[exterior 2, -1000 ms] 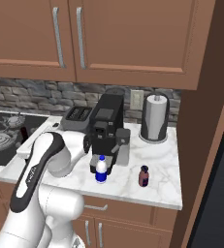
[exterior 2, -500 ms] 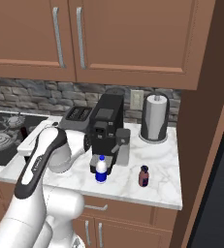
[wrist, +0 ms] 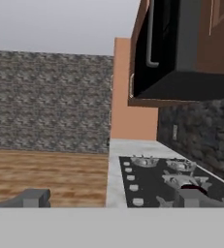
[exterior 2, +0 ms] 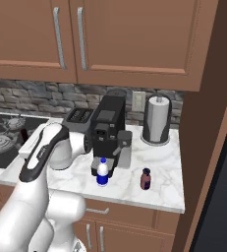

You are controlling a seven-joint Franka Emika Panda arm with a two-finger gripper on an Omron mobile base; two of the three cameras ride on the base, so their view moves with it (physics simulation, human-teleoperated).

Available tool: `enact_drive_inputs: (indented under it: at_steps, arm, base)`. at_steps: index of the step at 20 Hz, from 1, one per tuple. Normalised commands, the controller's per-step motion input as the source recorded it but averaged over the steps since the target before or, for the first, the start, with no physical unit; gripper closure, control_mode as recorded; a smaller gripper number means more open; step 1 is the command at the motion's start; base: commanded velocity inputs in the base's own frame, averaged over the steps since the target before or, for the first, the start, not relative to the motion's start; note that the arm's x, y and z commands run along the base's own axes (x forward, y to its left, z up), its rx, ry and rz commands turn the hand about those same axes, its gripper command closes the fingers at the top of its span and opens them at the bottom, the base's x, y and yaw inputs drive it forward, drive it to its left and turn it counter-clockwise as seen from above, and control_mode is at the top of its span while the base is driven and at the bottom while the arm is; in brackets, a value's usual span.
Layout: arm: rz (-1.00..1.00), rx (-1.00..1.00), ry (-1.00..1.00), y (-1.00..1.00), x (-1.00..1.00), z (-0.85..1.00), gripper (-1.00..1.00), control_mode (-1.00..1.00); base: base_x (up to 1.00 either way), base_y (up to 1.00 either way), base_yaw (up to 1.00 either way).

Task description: Place the drinks on the dining counter in a tight cluster.

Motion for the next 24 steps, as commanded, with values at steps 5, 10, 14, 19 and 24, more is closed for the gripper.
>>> enact_drive_inputs:
  at_steps: [5,10,14,19,24]
  arm:
    - [0.01,0.00,0.00,0.10,0.15,-0.20,-1.00,-1.00]
    - [0.01,0.00,0.00,0.06,0.21,-0.16,-1.00,-1.00]
    - [0.00,0.00,0.00,0.06,0.25,-0.12,-1.00,-1.00]
    - [0.00,0.00,0.02,0.07,0.25,-0.13,-1.00,-1.00]
    - [0.00,0.00,0.05,0.06,0.22,-0.18,-1.00,-1.00]
  base:
    - [0.00,0.00,0.00]
    - [0.00,0.00,0.00]
    - [0.00,0.00,0.00]
    - [0.00,0.00,0.00]
    - [0.00,0.00,0.00]
